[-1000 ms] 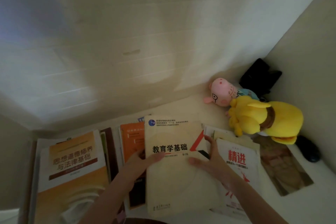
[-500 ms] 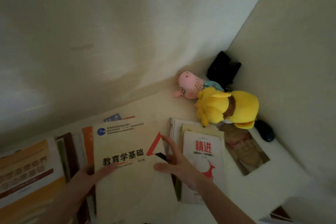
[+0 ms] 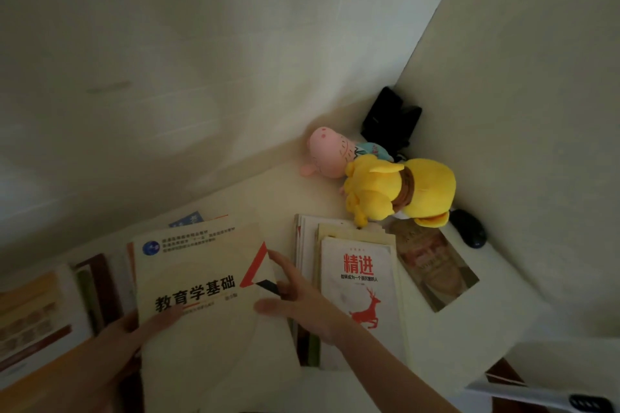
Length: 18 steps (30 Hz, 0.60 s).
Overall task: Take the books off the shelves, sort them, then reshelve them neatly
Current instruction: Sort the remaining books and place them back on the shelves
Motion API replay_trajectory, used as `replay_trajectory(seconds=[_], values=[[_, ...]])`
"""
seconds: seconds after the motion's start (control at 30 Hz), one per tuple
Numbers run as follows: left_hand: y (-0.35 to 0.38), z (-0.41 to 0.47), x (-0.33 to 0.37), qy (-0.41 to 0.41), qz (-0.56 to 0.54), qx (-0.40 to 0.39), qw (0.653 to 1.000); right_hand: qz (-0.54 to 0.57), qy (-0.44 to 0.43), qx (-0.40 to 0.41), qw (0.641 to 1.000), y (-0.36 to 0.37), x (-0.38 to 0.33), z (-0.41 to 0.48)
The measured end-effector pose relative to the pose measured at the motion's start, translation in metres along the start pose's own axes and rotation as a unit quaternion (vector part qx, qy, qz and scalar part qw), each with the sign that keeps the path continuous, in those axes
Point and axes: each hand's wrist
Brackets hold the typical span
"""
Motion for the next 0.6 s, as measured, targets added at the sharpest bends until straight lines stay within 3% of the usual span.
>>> replay_trajectory(seconds=[0.33, 0.6], values=[[0.017, 0.009, 0.009, 0.095, 0.017, 0.023, 0.995, 0.033, 0.03, 0.015, 0.999, -0.006, -0.004, 0.011], [0.025, 0.008, 0.021, 0.113, 0.028, -0.008, 0.993, 0.083, 0.08, 0.069, 0.991, -0.001, 0.004, 0.026]])
Point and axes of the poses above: each hand's wrist, its own z-axis towards the middle knuckle, its own y-axis out of the palm, x = y × z, and after that the axes turned 7 degrees about -z, right-handed
